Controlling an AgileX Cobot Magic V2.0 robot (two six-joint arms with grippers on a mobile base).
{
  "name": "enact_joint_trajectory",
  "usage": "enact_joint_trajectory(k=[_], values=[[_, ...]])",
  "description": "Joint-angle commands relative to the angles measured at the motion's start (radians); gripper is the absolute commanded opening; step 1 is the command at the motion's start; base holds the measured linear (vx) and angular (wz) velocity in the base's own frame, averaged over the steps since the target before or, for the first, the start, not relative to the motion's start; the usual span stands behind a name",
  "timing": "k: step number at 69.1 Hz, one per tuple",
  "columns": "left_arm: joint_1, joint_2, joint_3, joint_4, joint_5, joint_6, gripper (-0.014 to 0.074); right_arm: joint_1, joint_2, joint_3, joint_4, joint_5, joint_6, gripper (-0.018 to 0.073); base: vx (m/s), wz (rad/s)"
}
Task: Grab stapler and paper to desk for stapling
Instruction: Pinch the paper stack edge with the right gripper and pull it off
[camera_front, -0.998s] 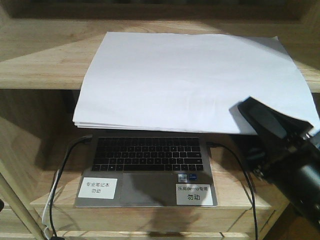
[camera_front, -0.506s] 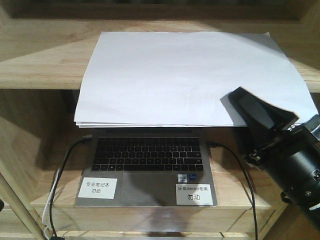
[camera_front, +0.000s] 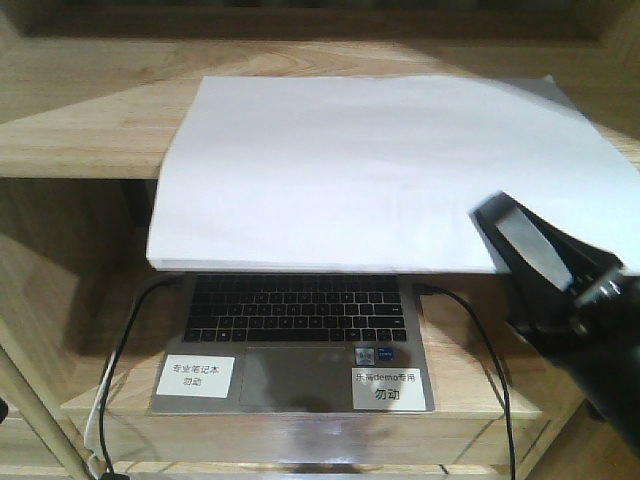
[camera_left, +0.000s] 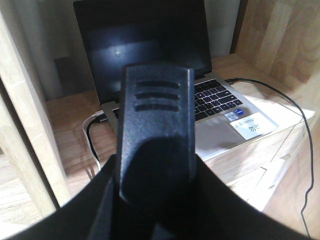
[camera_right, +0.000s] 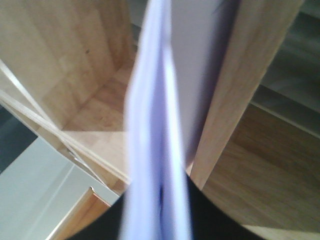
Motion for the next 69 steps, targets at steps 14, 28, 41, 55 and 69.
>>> enact_joint_trajectory(k=[14, 28, 41, 55, 69], values=[[-0.003, 0.012, -0.027, -0.008, -0.110, -0.008, -0.0006, -0.003, -0.161, 0.101, 0.011, -0.070, -0.120, -0.0010, 0.00, 0.00], [-0.003, 0.012, -0.027, -0.008, -0.110, -0.008, -0.0006, -0.003, -0.256, 0.197, 0.007, -0.040, -0.125, -0.0009, 0.00, 0.00], [-0.003, 0.012, -0.027, -0.008, -0.110, -0.008, -0.0006, -0.003, -0.329, 0.258, -0.006, 0.022, -0.123, -0.0006, 0.00, 0.00], [-0.003, 0.013, -0.027, -0.008, -0.110, -0.008, -0.0006, -0.004, -0.430, 0.258, -0.020, 0.143, -0.121, -0.0005, 0.00, 0.00], [-0.003, 0.013, -0.027, -0.008, -0.110, -0.008, -0.0006, -0.004, -0.529, 0.258, -0.021, 0.328, -0.103, -0.0005, 0.00, 0.00]])
